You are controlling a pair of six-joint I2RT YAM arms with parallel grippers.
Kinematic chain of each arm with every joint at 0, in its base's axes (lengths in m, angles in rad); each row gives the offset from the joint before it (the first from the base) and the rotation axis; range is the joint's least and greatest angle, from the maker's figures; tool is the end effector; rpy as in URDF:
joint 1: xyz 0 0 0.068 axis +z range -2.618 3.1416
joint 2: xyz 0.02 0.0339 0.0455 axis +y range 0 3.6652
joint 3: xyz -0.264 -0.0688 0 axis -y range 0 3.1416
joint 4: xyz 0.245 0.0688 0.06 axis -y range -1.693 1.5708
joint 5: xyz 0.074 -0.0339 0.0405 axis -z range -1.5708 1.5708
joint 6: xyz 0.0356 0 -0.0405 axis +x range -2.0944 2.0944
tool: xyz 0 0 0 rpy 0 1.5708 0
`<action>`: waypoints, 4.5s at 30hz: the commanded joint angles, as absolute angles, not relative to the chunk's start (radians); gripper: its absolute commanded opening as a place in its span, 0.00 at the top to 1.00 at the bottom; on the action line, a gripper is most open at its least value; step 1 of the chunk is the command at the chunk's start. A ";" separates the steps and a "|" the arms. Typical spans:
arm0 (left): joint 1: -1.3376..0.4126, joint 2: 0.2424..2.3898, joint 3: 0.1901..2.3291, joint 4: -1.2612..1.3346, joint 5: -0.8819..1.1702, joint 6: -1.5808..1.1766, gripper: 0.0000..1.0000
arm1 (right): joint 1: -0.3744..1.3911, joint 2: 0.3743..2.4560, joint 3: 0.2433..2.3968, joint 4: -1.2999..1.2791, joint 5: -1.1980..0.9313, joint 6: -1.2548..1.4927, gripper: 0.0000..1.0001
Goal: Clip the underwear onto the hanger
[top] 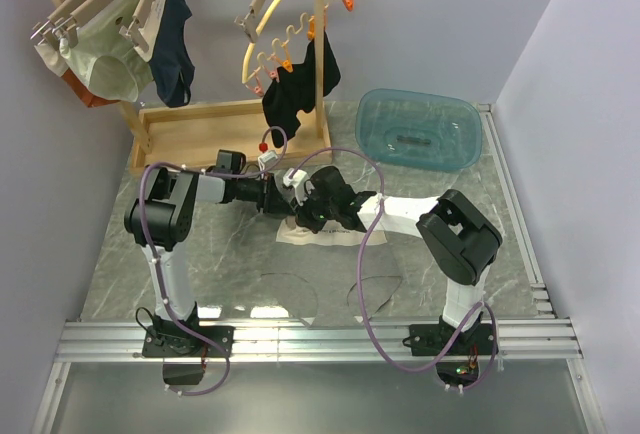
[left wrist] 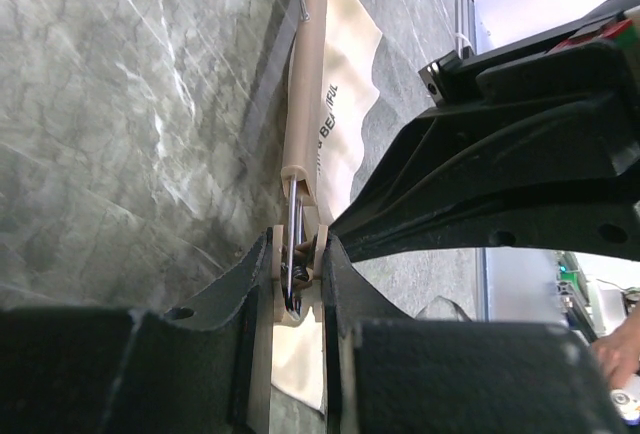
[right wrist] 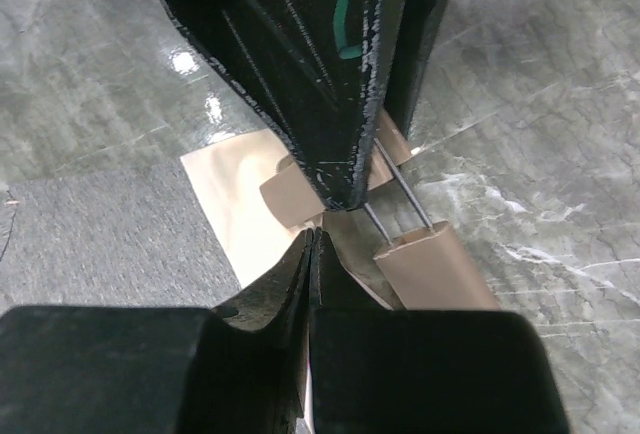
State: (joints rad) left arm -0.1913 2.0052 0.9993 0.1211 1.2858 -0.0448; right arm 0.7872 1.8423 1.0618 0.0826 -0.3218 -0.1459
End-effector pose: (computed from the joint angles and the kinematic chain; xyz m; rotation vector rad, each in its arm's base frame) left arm 0.3530 -0.1032 0.1132 0.7160 2.0592 -1.6552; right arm 0.2671 0.2840 0.1688 -1.1988 1.9904 0.6975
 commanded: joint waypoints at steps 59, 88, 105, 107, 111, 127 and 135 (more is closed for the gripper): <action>-0.219 2.003 1.083 -0.055 1.239 0.121 0.99 | 0.765 1.769 1.045 0.135 -0.319 -0.160 1.00; -0.219 2.033 1.114 -0.094 1.238 0.114 0.76 | 0.746 1.752 1.028 0.141 -0.321 -0.152 1.00; -0.209 1.974 1.126 -0.052 1.123 0.051 0.34 | 0.746 1.789 1.075 0.100 -0.357 -0.147 1.00; -0.206 1.951 1.129 -0.051 1.088 0.048 0.33 | 0.747 1.801 1.089 0.072 -0.362 -0.147 1.00; -0.202 1.872 1.115 -0.048 1.016 0.060 0.28 | 0.755 1.796 1.104 0.064 -0.351 -0.143 0.92; -0.265 1.569 1.032 -0.130 0.780 0.205 0.26 | 0.554 1.511 1.100 -0.184 -0.437 -0.029 0.56; -0.550 1.583 1.118 -0.218 0.526 0.400 0.28 | 0.145 1.419 1.054 -0.437 -0.541 -0.038 0.59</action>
